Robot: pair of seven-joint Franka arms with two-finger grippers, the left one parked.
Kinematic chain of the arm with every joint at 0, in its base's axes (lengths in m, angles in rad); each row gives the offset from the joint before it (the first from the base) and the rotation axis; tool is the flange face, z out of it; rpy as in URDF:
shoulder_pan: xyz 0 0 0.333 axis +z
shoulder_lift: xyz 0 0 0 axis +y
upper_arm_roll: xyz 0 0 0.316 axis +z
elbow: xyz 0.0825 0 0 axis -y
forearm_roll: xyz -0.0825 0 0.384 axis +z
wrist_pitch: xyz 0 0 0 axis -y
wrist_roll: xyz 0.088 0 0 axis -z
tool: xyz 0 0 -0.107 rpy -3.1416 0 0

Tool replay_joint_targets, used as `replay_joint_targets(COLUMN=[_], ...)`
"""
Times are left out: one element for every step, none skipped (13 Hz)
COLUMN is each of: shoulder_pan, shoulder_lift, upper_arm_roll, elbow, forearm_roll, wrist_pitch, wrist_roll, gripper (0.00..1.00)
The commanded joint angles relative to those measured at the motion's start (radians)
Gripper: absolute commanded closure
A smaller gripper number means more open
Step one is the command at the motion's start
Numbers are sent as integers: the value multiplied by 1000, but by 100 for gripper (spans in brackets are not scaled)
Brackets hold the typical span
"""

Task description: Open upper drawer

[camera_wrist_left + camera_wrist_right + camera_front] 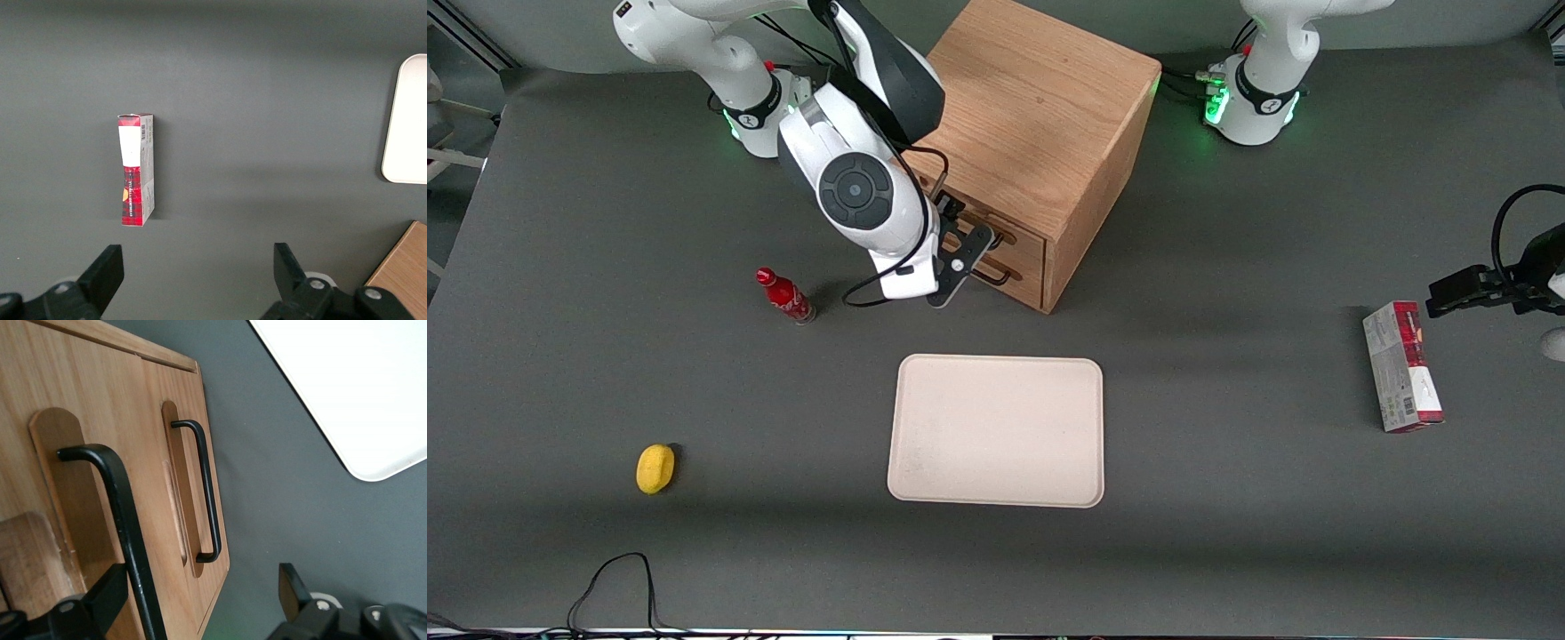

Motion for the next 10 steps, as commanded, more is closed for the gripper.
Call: replay_joint_targets(shoulder_pan=[-4,-6,-4,-3,1,4,4,2,1,-1], shoulder_lift=[1,3,3,4,15,20,27,31,31,31], upper_arm_roll=[-6,-6,-4,-4,-4,-4,-3,-3,-4,-4], elbow=[11,9,6,4,4,4,4,4,4,4], forearm_roll=[24,24,24,24,24,24,24,24,24,24], wrist_pitch=[-14,-14,-14,-12,-12,-8,-5,-5,-6,-6], wrist_roll=[-34,-35,-35,-37,-49,-67,-83,-86,-90,-100], gripper=[0,0,0,0,0,0,0,0,0,0])
